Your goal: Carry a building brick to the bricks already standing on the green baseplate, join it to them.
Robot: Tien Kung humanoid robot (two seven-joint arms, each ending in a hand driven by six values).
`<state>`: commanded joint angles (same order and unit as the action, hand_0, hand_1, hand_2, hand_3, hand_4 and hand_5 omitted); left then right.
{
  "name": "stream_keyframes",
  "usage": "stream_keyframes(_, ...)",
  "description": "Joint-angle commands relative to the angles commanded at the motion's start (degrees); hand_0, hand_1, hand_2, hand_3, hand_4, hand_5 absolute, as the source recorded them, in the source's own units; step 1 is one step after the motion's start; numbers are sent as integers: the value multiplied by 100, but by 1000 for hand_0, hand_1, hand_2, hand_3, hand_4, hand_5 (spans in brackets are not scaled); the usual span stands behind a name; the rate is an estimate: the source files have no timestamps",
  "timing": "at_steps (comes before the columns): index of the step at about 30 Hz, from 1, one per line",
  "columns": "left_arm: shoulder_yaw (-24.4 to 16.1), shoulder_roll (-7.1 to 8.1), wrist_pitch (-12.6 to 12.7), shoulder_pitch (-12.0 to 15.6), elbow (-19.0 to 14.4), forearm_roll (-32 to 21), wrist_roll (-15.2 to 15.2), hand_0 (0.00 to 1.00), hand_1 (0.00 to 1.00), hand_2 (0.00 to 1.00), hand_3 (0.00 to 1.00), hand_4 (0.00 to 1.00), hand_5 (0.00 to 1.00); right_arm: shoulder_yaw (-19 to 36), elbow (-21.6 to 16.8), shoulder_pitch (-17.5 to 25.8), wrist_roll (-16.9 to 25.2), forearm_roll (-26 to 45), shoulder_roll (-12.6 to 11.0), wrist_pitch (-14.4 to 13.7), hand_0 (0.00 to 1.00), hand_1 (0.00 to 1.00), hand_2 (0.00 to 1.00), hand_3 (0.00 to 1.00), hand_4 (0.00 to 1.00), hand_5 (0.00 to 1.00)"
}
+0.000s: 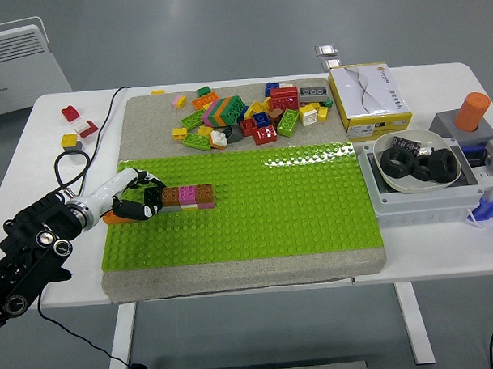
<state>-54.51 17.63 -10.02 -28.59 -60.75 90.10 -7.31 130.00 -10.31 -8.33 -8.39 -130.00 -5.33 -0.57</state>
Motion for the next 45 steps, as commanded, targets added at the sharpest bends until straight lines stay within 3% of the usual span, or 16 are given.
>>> stream_keyframes(45, -6, 45, -133, -38, -23, 183, 10, 943, 942, 911, 621, 777, 2, 0, 0, -21, -4, 0, -10, 3, 666, 624, 628, 711, 720, 960)
